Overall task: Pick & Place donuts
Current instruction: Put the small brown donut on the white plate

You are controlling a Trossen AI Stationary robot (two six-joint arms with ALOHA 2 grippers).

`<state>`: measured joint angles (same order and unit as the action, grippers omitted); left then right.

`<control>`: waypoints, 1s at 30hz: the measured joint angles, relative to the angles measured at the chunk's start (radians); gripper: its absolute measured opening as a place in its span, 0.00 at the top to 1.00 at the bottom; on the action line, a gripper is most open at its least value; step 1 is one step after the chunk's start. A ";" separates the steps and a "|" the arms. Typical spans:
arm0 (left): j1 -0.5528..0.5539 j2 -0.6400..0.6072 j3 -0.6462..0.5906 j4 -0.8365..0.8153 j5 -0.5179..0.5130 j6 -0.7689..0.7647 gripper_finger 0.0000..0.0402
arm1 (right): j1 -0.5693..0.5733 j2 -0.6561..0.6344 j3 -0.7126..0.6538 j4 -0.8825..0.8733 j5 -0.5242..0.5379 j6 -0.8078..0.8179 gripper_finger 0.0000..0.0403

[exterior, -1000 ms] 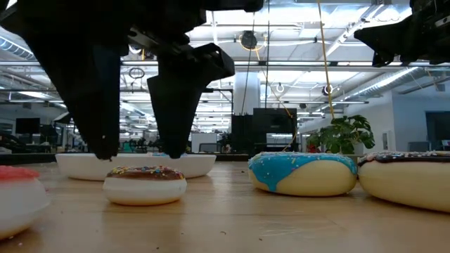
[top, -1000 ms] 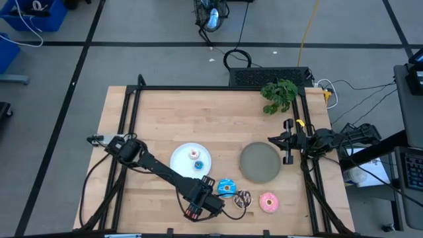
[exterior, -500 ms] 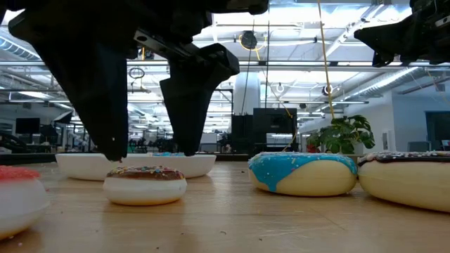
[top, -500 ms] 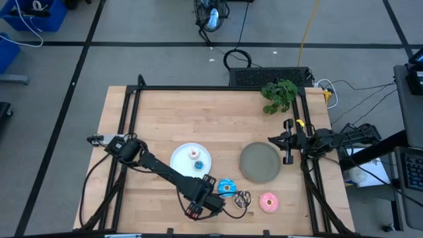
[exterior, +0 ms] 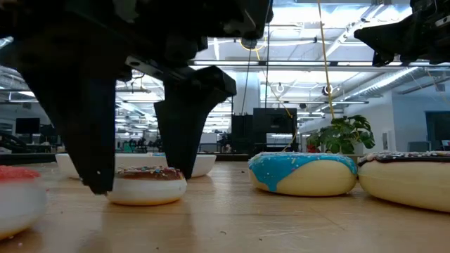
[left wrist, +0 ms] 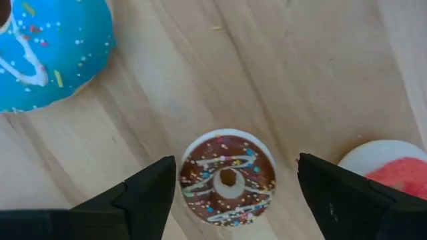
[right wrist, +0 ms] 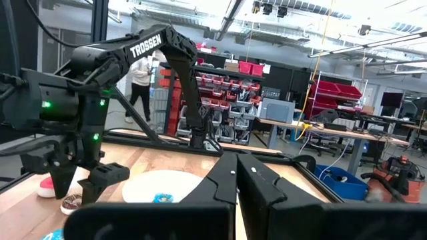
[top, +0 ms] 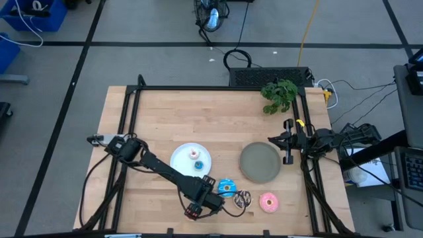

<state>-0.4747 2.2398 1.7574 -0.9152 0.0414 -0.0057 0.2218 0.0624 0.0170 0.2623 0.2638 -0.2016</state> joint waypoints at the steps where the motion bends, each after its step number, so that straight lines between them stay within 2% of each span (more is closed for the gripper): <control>1: 0.003 0.000 0.000 0.000 0.000 0.000 0.24 | 0.000 0.000 0.000 0.001 0.000 -0.001 1.00; 9: 0.021 0.000 -0.005 -0.016 0.035 -0.008 0.24 | 0.000 0.000 0.000 0.003 0.000 -0.002 1.00; 21: 0.023 -0.005 -0.062 0.080 0.064 -0.003 0.25 | 0.000 0.000 0.000 -0.003 0.001 -0.002 1.00; 25: 0.023 -0.004 -0.063 0.073 0.067 -0.003 0.32 | 0.000 0.000 0.000 -0.003 0.000 -0.002 1.00; 30: 0.024 -0.003 -0.063 0.072 0.067 -0.004 0.47 | 0.000 0.000 0.000 -0.003 0.001 -0.002 1.00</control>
<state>-0.4503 2.2368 1.6943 -0.8433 0.1081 -0.0097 0.2219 0.0620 0.0169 0.2588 0.2643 -0.2034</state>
